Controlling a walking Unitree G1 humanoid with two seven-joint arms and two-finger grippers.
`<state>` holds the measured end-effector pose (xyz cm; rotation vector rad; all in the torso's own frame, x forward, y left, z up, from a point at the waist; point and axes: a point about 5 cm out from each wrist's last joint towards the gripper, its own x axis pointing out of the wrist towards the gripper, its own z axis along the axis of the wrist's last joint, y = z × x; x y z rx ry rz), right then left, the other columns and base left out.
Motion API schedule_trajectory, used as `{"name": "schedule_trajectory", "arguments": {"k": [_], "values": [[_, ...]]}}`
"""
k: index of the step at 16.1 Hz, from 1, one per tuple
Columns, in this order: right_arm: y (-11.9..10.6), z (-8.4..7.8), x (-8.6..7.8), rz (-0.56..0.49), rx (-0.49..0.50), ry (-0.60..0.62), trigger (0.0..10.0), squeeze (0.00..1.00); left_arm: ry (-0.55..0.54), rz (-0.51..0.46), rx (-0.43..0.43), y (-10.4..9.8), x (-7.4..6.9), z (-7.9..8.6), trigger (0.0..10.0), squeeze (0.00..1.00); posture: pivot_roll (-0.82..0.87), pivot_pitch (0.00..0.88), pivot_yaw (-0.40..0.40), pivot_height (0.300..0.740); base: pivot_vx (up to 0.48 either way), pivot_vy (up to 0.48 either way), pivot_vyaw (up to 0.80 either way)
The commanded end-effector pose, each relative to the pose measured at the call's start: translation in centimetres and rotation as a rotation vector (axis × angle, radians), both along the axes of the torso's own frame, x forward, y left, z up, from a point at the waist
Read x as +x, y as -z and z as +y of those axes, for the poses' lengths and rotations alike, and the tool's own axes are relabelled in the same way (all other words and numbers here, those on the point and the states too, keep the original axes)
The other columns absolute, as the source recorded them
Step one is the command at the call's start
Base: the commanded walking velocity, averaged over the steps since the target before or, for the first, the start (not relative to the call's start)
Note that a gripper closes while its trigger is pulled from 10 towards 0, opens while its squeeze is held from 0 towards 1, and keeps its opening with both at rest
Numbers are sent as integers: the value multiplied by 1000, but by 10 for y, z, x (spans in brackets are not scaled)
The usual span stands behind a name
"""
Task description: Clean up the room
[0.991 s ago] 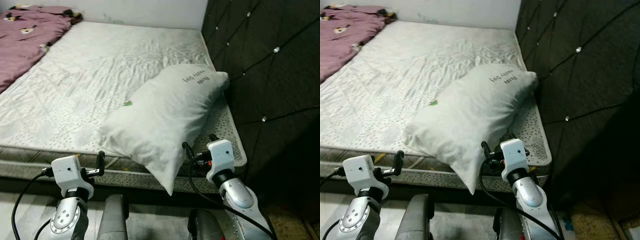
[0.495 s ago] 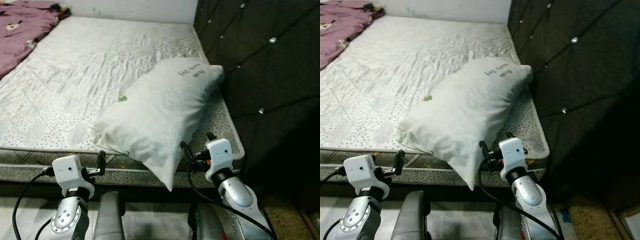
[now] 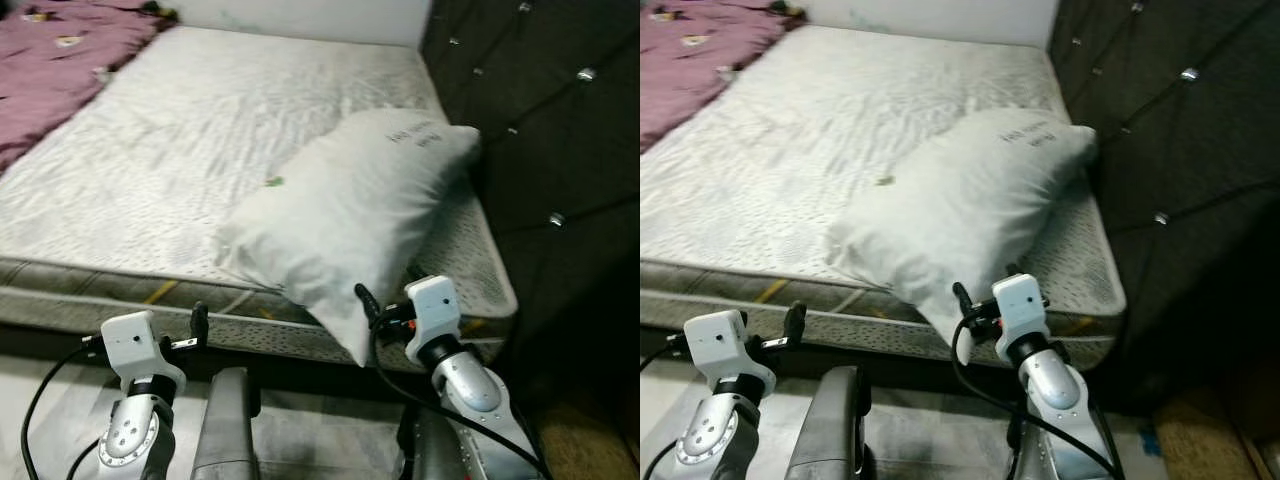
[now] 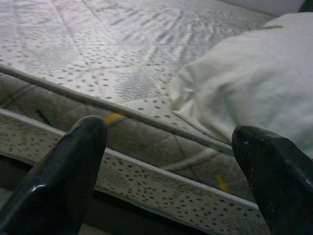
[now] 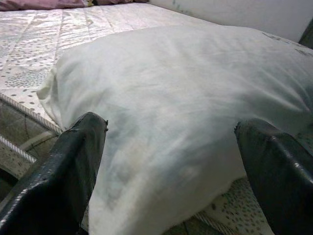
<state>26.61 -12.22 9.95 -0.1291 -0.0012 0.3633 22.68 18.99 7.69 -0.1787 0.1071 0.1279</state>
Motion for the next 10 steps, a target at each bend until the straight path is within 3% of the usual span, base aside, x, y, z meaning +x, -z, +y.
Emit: {"name": "schedule_trajectory", "arguments": {"k": [1,3,6,10], "values": [[2,-5,1,13,-5,13,10000,0,8,-5,4,-2,2,-2,10000,0,68,73,-43,540,0,0,0],[2,-4,1,11,-12,12,10000,0,9,-5,6,-2,3,-2,10000,0,68,72,-42,540,0,0,0],[2,-4,2,5,-16,12,10000,0,9,-7,11,-2,4,-2,10000,0,67,67,-40,540,0,0,800],[2,-5,3,7,-13,16,10000,0,21,-22,10,-3,5,-3,10000,0,66,66,-40,540,127,0,0]]}}
